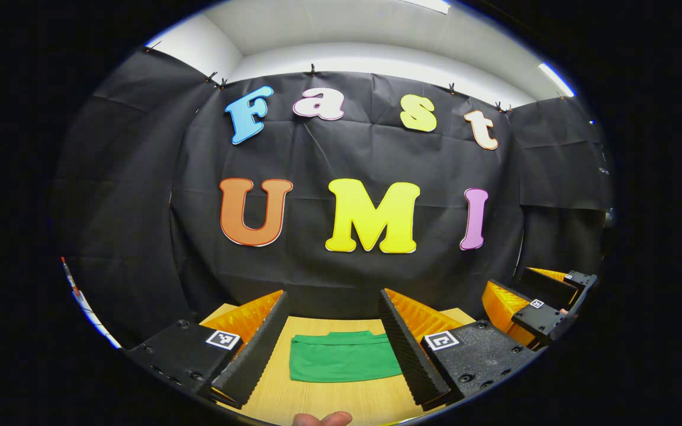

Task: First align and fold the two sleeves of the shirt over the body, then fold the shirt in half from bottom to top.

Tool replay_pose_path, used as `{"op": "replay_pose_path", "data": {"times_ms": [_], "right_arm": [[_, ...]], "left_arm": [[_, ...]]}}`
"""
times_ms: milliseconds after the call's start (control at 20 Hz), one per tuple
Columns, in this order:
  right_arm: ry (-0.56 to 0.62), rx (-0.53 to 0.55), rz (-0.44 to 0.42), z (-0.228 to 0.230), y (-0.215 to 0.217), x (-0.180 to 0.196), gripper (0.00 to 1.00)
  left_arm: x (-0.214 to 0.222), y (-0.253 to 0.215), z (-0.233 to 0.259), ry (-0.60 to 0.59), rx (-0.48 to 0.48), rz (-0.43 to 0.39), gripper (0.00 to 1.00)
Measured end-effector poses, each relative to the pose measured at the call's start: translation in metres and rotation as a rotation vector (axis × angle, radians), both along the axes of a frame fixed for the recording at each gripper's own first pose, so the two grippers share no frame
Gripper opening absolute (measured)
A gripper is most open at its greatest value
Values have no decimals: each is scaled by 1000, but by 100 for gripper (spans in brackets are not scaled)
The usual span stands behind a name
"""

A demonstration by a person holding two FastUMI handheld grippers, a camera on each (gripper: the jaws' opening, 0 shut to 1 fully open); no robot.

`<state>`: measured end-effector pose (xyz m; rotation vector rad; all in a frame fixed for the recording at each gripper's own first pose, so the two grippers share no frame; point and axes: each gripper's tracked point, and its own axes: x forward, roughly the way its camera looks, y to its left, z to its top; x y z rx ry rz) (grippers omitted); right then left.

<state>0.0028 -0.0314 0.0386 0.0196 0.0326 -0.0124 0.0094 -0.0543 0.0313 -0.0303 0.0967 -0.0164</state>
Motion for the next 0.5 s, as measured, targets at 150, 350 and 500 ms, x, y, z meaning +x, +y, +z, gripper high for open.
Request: {"op": "replay_pose_path", "data": {"times_ms": [150, 350, 500], "right_arm": [[5, -1, 6, 0, 1, 1, 93], [0, 6, 7, 2, 6, 3, 93], [10, -6, 18, -2, 9, 6, 93]], "left_arm": [[0, -1, 6, -19, 12, 7, 97], [-4, 5, 8, -22, 26, 26, 97], [-4, 6, 7, -22, 27, 32, 97]]}}
